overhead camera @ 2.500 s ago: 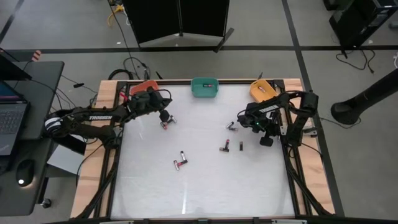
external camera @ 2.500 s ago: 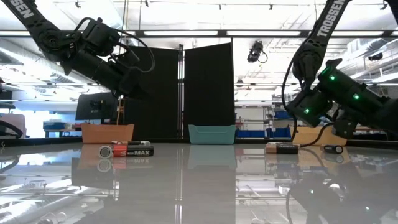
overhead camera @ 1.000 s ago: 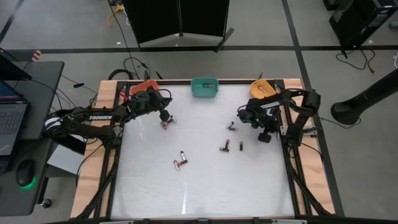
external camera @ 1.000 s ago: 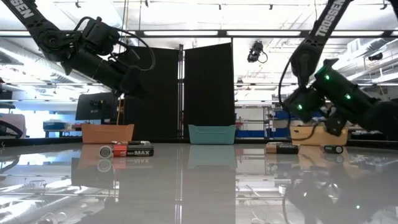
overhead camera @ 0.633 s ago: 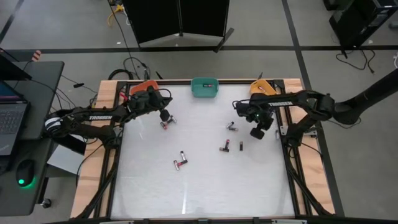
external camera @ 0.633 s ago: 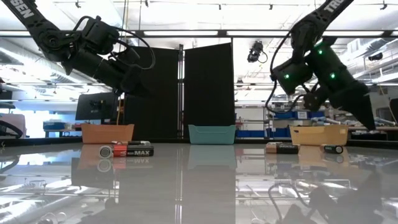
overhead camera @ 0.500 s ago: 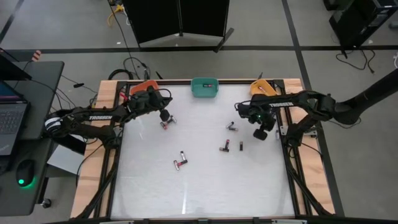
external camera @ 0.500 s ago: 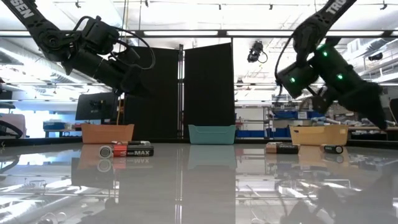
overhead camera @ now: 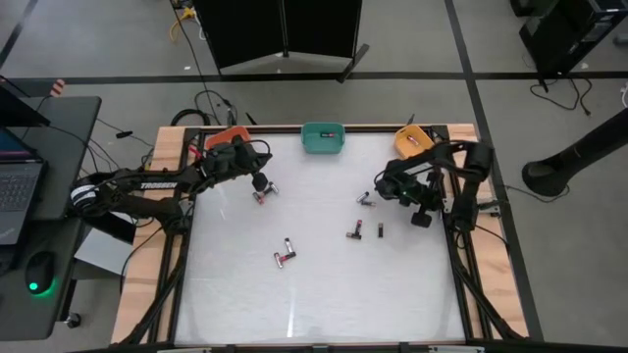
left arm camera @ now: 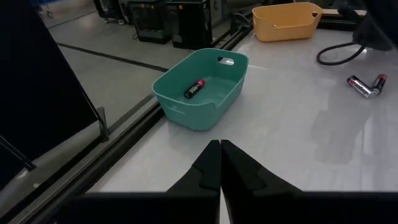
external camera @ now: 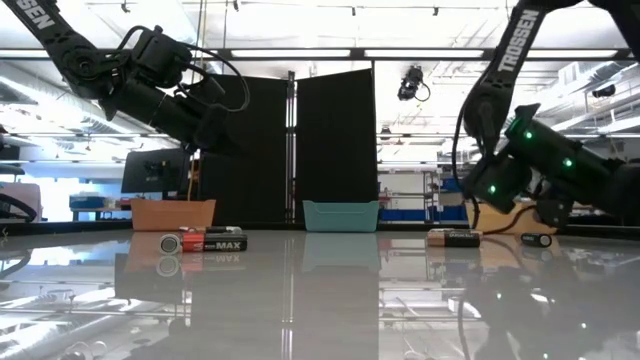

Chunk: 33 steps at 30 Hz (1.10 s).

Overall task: Sort batteries
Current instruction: Put the silver battery into the yellow bin

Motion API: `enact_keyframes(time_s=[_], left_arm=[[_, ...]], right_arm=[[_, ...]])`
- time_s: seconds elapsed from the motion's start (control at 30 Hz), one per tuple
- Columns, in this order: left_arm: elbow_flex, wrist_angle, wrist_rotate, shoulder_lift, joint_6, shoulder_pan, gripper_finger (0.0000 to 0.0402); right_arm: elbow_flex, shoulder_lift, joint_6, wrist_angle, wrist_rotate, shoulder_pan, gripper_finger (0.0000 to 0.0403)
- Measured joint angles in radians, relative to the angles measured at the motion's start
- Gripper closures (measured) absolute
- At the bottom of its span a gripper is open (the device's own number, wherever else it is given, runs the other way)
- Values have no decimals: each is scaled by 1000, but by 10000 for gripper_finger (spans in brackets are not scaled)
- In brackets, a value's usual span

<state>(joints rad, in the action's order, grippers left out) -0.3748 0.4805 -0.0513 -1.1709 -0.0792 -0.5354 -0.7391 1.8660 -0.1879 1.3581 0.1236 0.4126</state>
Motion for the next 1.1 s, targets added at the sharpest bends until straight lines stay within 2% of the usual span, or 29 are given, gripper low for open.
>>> enact_keyframes(time_s=[0.47, 0.83, 0.93, 1.03, 1.1], left_arm=[[0, -1, 0, 0, -2, 0, 391], [0, 0, 0, 0, -3, 0, 391], [0, 0, 0, 0, -3, 0, 391], [0, -1, 0, 0, -3, 0, 391], [0, -5, 0, 0, -3, 0, 391]], right_arm=[[-2, 1, 15, -41, -30, -4, 393], [-140, -143, 25, -37, -41, -74, 393], [-183, -208, -63, -38, -82, -84, 393], [-189, -273, -262, -41, -151, -84, 387], [-168, -318, -363, -45, -151, -91, 380]])
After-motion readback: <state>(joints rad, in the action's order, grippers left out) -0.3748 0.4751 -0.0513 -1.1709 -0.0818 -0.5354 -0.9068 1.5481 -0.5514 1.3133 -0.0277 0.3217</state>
